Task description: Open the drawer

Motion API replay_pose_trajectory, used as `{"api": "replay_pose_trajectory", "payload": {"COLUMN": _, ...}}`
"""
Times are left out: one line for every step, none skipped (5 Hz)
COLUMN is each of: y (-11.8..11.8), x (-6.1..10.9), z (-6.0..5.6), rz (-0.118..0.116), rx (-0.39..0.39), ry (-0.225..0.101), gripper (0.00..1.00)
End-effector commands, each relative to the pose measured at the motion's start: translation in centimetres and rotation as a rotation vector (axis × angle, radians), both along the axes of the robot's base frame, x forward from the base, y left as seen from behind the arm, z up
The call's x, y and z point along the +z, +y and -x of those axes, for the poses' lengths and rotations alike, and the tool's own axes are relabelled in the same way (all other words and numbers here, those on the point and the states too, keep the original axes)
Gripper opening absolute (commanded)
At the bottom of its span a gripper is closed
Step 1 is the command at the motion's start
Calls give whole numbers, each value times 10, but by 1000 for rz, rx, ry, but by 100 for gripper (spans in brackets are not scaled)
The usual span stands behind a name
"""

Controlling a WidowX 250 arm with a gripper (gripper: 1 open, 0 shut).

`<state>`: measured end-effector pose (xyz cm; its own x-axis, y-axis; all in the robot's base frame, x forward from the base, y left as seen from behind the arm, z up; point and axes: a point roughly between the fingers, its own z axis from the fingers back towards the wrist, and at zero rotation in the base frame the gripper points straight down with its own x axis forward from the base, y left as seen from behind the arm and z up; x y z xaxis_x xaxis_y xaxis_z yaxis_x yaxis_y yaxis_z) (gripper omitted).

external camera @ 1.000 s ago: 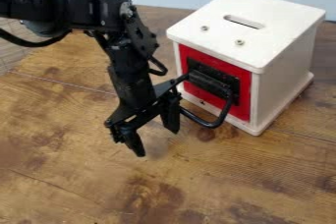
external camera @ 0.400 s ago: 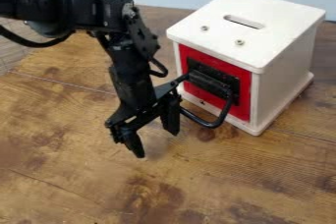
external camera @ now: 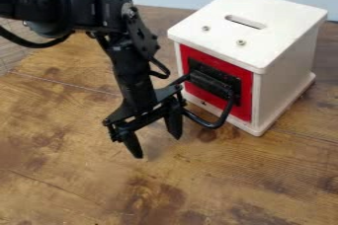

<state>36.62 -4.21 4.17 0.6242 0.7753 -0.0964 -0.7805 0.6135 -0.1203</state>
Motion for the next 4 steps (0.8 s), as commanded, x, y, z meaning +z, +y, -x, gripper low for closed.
{"api": "replay_pose_trajectory", "payload": {"y": 1, "x": 38, "z": -14, "rz": 23, "rx": -6, "ry": -108, "gripper": 100}}
{"api": "replay_pose_trajectory", "payload": {"y": 6, "x": 41, "z": -19, "rz": 25, "rx": 3, "ry": -109, "gripper": 100}}
{"api": "replay_pose_trajectory", "payload": {"y": 11, "x": 46, "z": -20, "rz": 35, "rx": 19, "ry": -114, "gripper": 100}}
{"api": "replay_pose_trajectory", "payload": {"y": 3, "x": 57, "z": -20, "rz": 45, "rx": 6, "ry": -115, "gripper": 100}}
